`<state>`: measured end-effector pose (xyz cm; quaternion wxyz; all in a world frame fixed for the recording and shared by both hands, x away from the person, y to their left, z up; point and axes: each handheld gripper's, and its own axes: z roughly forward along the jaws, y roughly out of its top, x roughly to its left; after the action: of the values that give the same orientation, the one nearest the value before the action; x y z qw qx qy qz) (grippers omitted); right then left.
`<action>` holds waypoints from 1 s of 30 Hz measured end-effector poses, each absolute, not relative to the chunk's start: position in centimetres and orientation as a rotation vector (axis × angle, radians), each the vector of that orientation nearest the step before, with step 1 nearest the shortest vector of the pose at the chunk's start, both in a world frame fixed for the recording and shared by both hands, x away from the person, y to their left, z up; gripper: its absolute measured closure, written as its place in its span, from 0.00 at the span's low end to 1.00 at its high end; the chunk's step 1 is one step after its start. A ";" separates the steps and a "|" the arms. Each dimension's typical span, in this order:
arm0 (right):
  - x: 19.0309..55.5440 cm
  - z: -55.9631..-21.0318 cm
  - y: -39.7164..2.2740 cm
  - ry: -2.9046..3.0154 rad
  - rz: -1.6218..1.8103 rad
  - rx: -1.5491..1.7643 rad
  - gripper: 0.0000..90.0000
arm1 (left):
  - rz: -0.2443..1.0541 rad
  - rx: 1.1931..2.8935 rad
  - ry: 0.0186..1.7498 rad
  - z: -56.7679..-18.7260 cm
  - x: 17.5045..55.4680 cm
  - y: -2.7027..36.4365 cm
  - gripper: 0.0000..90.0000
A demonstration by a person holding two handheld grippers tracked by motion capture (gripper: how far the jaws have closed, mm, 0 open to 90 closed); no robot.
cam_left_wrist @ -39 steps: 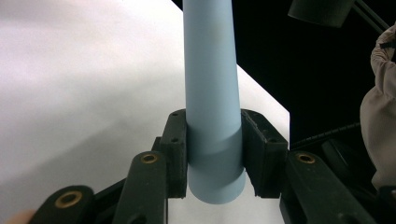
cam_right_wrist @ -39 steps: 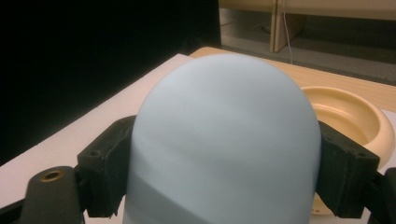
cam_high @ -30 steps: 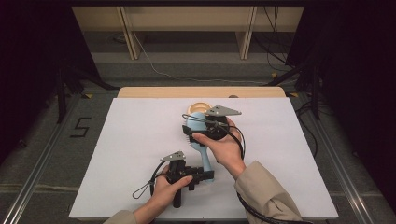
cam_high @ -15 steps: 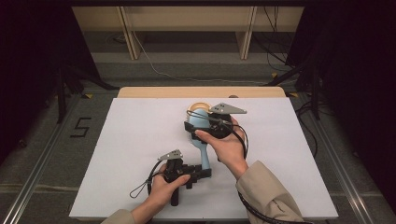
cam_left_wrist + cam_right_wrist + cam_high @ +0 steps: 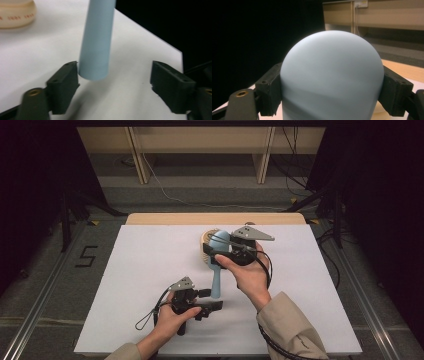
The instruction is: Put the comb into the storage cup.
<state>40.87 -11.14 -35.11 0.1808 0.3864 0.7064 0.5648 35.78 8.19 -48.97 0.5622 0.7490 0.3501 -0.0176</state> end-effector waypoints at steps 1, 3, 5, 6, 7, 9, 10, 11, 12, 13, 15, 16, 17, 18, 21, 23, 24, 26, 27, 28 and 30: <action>40.8 -35.0 -11.3 1.982 1.604 1.092 0.22 | -0.018 1.777 0.819 -48.9 35.8 8.2 0.21; 40.8 -34.8 -11.5 1.966 1.607 1.088 0.22 | 0.018 1.804 0.811 -48.7 35.7 8.4 0.17; 40.8 -34.6 -11.6 1.951 1.607 1.083 0.22 | 0.053 1.818 0.807 -48.6 35.7 8.7 0.16; 40.7 -34.5 -11.7 1.947 1.609 1.081 0.22 | 0.069 1.830 0.796 -48.5 35.7 8.8 0.13; 40.7 -34.4 -11.8 1.945 1.609 1.078 0.22 | 0.086 1.841 0.790 -48.5 35.7 9.0 0.09; 40.7 -34.4 -11.9 1.934 1.613 1.079 0.22 | 0.116 1.853 0.784 -48.3 35.6 9.2 0.05; 40.7 -34.3 -11.9 1.935 1.613 1.079 0.22 | 0.126 1.862 0.779 -48.3 35.6 9.4 0.04; 40.7 -34.3 -12.0 1.935 1.614 1.078 0.22 | 0.136 1.865 0.775 -48.2 35.5 9.5 0.02; 40.7 -34.3 -12.0 1.933 1.615 1.077 0.22 | 0.151 1.876 0.771 -48.1 35.5 9.7 0.00; 40.7 -34.3 -12.0 1.932 1.615 1.077 0.22 | 0.171 1.883 0.765 -48.1 35.5 9.8 0.00; 40.7 -34.3 -12.1 1.929 1.611 1.072 0.22 | 0.199 1.899 0.755 -47.9 35.4 10.2 0.00; 40.7 -34.2 -12.1 1.925 1.612 1.068 0.22 | 0.212 1.904 0.753 -47.8 35.4 10.4 0.00; 40.6 -34.2 -12.2 1.921 1.611 1.068 0.22 | 0.226 1.905 0.751 -47.7 35.4 10.6 0.00; 40.6 -34.1 -12.2 1.920 1.610 1.066 0.22 | 0.233 1.904 0.753 -47.6 35.4 10.7 0.00; 40.6 -34.0 -12.4 1.908 1.609 1.060 0.22 | 0.267 1.905 0.758 -47.4 35.3 11.4 0.00; 40.6 -33.9 -12.4 1.904 1.607 1.057 0.22 | 0.288 1.915 0.751 -47.3 35.3 11.8 0.00; 40.6 -33.8 -12.5 1.901 1.607 1.057 0.22 | 0.295 1.914 0.753 -47.3 35.3 12.0 0.00; 40.6 -33.8 -12.6 1.897 1.607 1.057 0.22 | 0.301 1.906 0.755 -47.3 35.3 12.4 0.00; 40.6 -33.7 -12.7 1.895 1.606 1.057 0.22 | 0.306 1.901 0.755 -47.2 35.3 12.6 0.00; 40.6 -33.7 -12.7 1.894 1.607 1.056 0.22 | 0.307 1.901 0.754 -47.2 35.3 12.8 0.00; 40.6 -33.6 -12.8 1.892 1.609 1.059 0.22 | 0.316 1.897 0.752 -47.1 35.3 13.2 0.00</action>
<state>40.61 -12.78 -33.63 0.2192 0.3826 0.6838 0.5814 35.32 13.15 -47.11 0.5127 0.7888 0.3125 0.1314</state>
